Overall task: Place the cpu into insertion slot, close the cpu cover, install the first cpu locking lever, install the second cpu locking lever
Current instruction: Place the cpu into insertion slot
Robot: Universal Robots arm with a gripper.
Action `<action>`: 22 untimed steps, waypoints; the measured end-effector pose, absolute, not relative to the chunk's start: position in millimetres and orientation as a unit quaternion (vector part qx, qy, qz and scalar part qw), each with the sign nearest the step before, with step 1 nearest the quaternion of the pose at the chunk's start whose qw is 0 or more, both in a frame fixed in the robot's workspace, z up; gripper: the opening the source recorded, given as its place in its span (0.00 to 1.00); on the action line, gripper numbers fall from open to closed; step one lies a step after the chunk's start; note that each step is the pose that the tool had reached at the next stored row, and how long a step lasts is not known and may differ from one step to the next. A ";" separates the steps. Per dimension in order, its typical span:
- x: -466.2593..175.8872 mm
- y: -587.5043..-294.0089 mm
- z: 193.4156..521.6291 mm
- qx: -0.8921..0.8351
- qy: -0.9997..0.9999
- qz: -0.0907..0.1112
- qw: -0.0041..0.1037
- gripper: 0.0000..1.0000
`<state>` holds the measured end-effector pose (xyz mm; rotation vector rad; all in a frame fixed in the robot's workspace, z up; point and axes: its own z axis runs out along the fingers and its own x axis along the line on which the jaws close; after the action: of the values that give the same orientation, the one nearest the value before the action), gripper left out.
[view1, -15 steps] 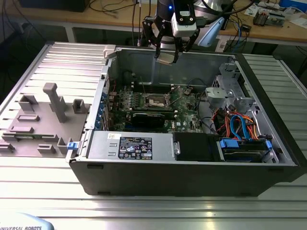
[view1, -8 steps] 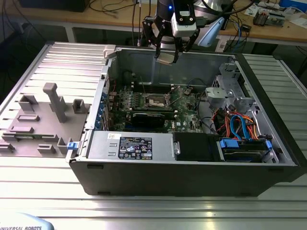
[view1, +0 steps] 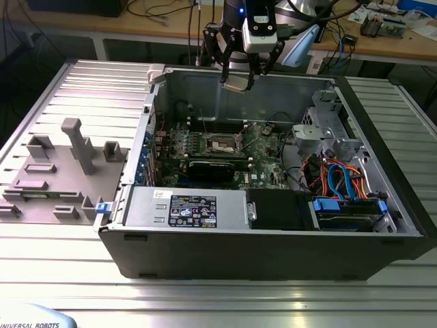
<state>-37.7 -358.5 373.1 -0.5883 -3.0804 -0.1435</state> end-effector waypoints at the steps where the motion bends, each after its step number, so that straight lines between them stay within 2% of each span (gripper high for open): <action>1: -37.7 -358.5 373.0 -0.191 -0.980 -0.046 0.001 0.54; 22: -37.7 -358.5 372.6 -0.244 -0.969 -0.046 -0.002 0.54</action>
<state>-37.7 -358.5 372.6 -0.7669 -3.0463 -0.1438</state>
